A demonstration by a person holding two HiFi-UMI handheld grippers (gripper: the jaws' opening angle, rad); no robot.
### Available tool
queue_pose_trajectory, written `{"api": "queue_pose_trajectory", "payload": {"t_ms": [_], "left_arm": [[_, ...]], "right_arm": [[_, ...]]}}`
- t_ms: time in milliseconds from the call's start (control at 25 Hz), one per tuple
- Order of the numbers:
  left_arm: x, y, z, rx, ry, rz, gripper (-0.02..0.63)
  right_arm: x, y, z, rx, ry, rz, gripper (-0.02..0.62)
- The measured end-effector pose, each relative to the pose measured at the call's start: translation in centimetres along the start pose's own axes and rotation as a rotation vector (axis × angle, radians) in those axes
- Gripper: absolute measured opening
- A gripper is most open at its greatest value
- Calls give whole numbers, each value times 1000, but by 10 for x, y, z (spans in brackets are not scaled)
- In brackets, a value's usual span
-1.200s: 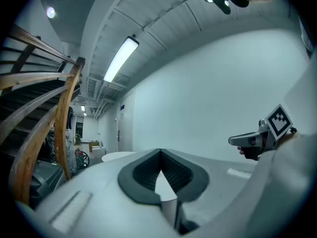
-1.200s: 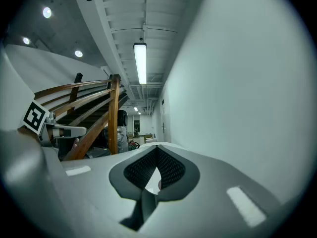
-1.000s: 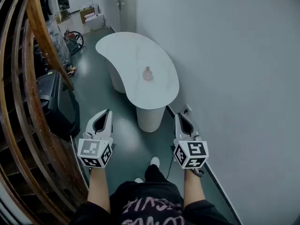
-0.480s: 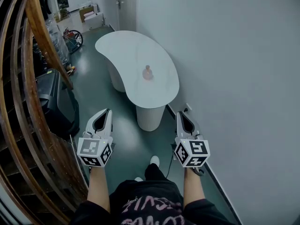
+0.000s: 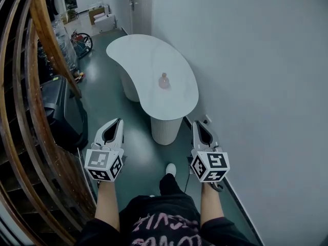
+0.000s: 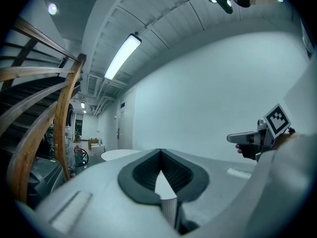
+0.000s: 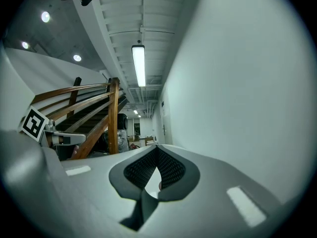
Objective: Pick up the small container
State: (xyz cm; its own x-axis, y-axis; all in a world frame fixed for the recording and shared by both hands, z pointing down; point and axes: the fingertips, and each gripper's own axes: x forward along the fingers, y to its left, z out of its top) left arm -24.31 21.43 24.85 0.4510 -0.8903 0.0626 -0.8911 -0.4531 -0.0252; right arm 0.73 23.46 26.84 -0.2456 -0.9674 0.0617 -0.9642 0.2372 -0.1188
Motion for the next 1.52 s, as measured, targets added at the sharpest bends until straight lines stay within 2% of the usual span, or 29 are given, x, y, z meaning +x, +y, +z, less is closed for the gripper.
{"api": "queue_pose_trajectory", "payload": {"t_ms": [520, 960, 1160, 1520], "left_arm": [[47, -2, -6, 15, 14, -21, 2], [88, -1, -12, -18, 22, -38, 2], [110, -3, -17, 14, 44, -48, 2], [141, 4, -26, -33, 54, -32, 1]], "right_arm": [[35, -28, -3, 35, -15, -5, 11], [73, -54, -11, 53, 10, 10, 21], [92, -63, -13, 56, 17, 22, 21], [117, -81, -23, 69, 39, 22, 21]]}}
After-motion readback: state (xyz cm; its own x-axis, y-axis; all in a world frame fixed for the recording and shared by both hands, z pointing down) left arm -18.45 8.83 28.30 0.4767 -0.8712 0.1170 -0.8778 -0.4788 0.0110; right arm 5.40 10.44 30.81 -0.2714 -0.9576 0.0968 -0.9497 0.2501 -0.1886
